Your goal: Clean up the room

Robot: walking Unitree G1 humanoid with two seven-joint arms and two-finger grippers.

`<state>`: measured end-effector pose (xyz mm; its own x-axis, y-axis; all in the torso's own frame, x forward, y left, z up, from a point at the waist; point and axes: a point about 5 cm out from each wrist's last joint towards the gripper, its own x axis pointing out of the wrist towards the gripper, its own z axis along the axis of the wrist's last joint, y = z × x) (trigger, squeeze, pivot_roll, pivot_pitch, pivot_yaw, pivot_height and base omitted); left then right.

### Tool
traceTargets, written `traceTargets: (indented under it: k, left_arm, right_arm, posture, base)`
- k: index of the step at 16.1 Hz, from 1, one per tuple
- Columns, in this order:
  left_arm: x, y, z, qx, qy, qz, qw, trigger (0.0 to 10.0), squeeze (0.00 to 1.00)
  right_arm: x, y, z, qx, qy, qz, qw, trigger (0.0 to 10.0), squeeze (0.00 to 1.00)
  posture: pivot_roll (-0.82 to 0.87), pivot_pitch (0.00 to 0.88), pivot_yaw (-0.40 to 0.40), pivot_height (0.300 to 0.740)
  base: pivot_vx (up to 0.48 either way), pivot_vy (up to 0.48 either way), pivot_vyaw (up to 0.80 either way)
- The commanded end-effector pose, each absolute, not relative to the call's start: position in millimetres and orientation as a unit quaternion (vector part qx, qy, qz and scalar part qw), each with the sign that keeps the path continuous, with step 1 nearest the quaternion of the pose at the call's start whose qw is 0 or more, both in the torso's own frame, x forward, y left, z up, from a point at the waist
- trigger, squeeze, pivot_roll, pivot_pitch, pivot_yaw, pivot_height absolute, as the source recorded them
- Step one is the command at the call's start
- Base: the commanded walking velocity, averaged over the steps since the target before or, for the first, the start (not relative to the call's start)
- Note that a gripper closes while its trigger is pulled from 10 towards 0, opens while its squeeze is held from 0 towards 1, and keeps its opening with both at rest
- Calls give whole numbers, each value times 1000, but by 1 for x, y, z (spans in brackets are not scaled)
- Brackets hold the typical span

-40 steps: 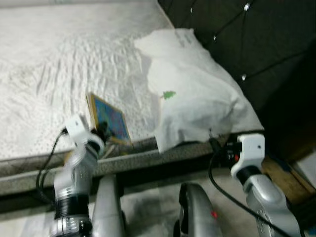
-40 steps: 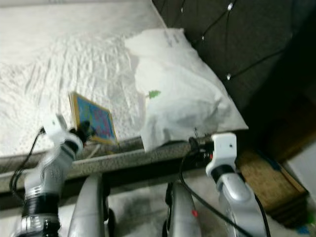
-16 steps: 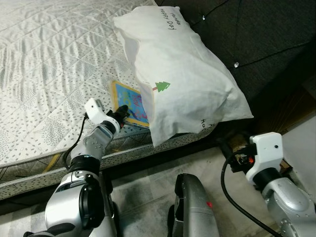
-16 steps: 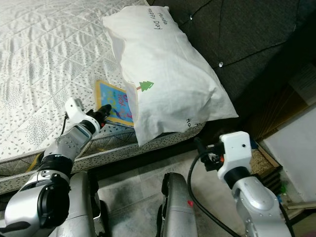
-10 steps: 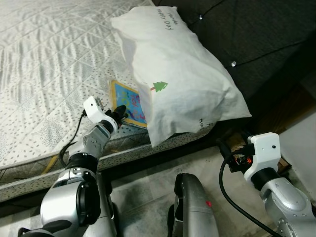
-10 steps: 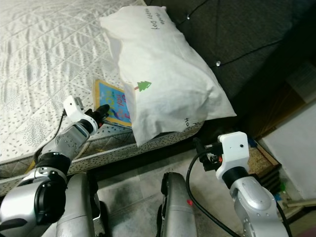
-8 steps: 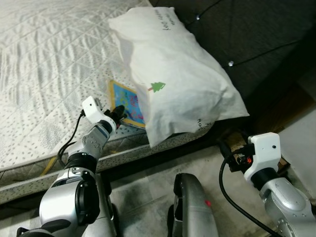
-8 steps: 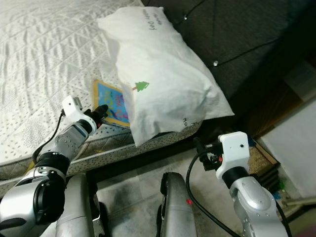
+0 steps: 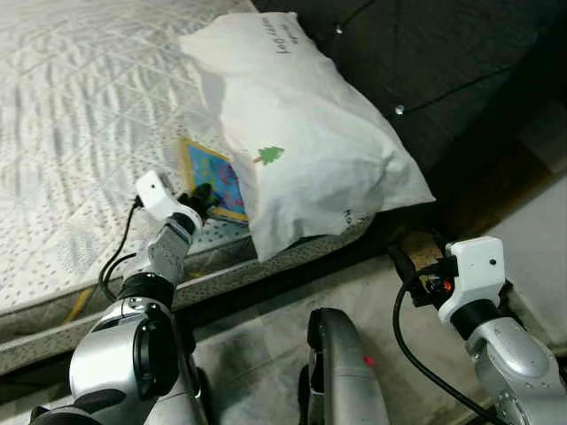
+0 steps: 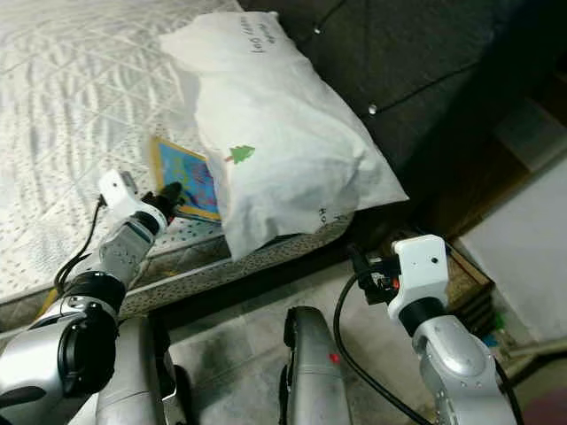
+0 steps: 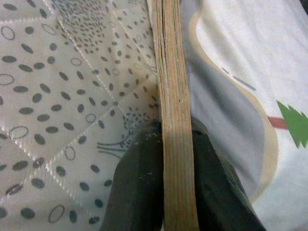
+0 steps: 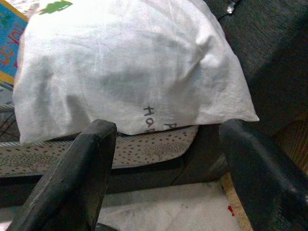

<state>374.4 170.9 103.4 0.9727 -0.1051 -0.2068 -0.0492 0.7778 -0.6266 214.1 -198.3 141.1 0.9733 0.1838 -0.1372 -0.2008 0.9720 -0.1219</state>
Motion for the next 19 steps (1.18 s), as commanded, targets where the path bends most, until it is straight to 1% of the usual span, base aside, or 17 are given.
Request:
traceTargets:
  k: [1,4,5,6,9,10,13,17,19]
  left_arm:
    - [374,181,104,-321,113,8,940,10000,0]
    - [374,179,102,-324,118,6,939,10000,0]
    - [373,178,99,-325,125,2,938,10000,549]
    - [372,177,97,-324,133,-1,937,10000,1000]
    - [372,184,95,-315,139,20,939,10000,1000]
    - [373,193,99,-305,133,28,943,10000,1000]
    - [374,204,105,-292,127,36,947,10000,1000]
    - [374,211,106,-281,133,49,949,10000,1000]
    - [372,213,105,-273,130,43,952,10000,1000]
  right_arm:
    - [213,-202,138,-71,72,93,990,10000,0]
    - [212,-202,138,-72,73,93,990,10000,0]
    - [213,-201,138,-72,72,93,990,10000,0]
    - [213,-201,138,-72,71,93,991,10000,0]
    - [215,-200,136,-71,70,93,991,10000,0]
    - [217,-199,136,-69,68,92,991,10000,0]
    - [221,-195,133,-64,64,95,991,10000,0]
    - [229,-189,132,-58,57,101,992,10000,0]
    - [240,-186,130,-51,47,100,993,10000,0]
  posture:
    - [-257,184,-107,575]
    - [-257,185,-106,575]
    - [-256,184,-104,575]
    - [-255,185,-102,575]
    - [-248,178,-97,575]
    - [-239,170,-92,575]
    - [-213,156,-84,575]
    - [-188,137,-75,575]
    - [-140,112,-70,575]
  base:
    - [0,0,0]
    - [0,0,0]
    - [0,0,0]
    - [0,0,0]
    - [0,0,0]
    - [0,0,0]
    - [0,0,0]
    - [0,0,0]
    - [0,0,0]
